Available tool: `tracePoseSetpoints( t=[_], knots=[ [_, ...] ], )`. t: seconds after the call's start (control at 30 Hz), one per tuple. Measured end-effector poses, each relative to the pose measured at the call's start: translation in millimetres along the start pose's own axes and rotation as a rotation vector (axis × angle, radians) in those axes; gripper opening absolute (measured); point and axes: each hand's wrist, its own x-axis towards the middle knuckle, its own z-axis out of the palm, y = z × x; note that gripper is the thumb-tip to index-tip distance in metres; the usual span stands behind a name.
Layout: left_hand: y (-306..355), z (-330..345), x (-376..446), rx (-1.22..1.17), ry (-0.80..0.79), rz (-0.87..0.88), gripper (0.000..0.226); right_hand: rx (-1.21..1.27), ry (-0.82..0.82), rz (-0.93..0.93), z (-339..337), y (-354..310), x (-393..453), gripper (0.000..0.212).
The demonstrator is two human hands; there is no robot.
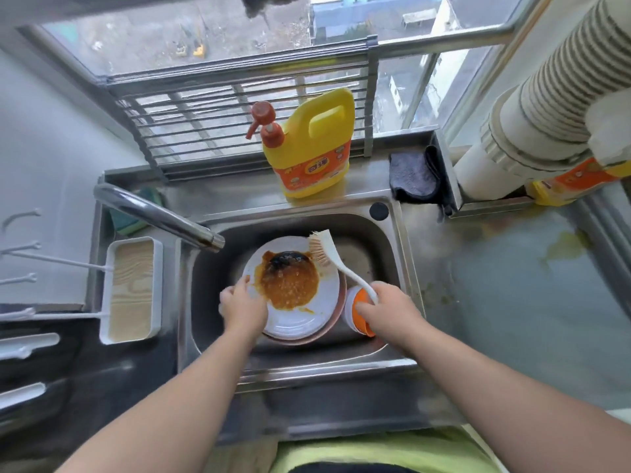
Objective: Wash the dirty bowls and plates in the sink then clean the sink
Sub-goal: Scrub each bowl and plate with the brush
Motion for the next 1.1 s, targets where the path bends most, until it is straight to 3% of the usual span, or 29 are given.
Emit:
tracePoseSetpoints(
  t=[0.13,0.4,0.57,0.8,0.93,1.1],
  knots=[
    [-11,-22,27,-0.021,-0.159,0.027,0.042,0.108,-0.041,0.047,36,-17,19,0.015],
    [-18,-21,54,0.005,-0.060,0.028,0.044,0.163,0.071,0.058,87,-23,44,0.017],
    [-24,-23,61,-0.015,-0.161,-0.029,0.022,0.086,0.145,0.047,94,-23,43,0.023],
    [-32,-26,68,-0.072,-0.321,-0.059,0.024,0.093,0.171,0.072,90,-25,33,0.020],
    [-39,-37,63,-0.180,-0.441,-0.069,0.028,0.094,0.135,0.045,83,-24,27,0.015],
    [-43,-46,52,-0.490,-0.554,-0.190,0.034,0.110,0.087,0.033,79,-24,15,0.016]
  ],
)
